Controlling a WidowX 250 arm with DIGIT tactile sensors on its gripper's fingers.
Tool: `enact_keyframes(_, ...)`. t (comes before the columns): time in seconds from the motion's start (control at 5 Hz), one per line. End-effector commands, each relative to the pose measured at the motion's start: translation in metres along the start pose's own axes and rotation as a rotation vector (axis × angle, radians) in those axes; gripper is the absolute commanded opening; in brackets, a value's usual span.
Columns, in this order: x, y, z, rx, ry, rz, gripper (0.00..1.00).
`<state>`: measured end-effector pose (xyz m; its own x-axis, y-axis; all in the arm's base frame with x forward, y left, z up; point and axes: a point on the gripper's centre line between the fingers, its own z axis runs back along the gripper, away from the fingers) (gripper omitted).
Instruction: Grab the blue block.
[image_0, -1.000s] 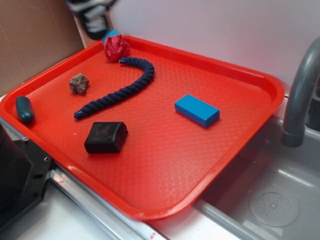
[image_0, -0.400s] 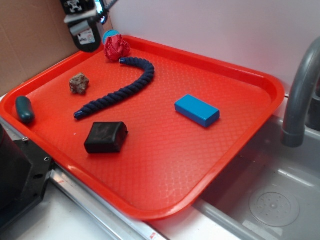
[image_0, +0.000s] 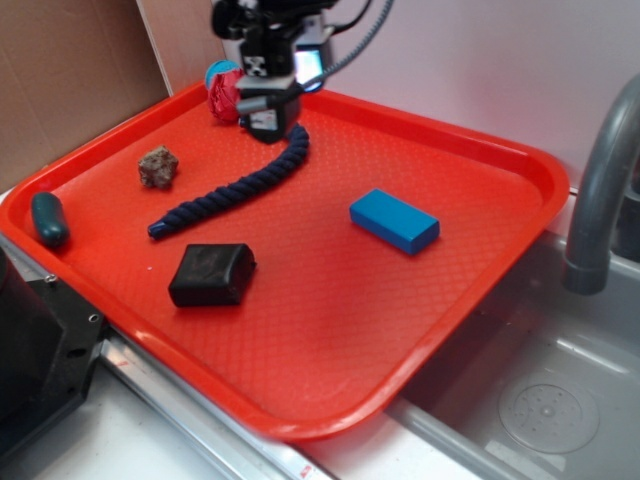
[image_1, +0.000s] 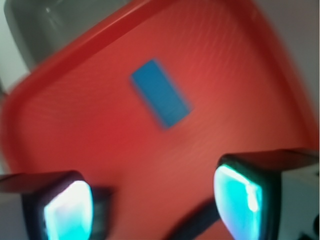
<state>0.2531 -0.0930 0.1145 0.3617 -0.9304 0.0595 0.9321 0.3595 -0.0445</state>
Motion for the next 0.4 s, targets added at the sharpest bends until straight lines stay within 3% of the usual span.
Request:
enact_keyframes(0.0,0.017,-0.017,-0.024,0.131,-0.044,-0.489,1.00)
enact_keyframes(0.2,0.020,-0.011,-0.047,0.059,-0.079,-0.501,1.00)
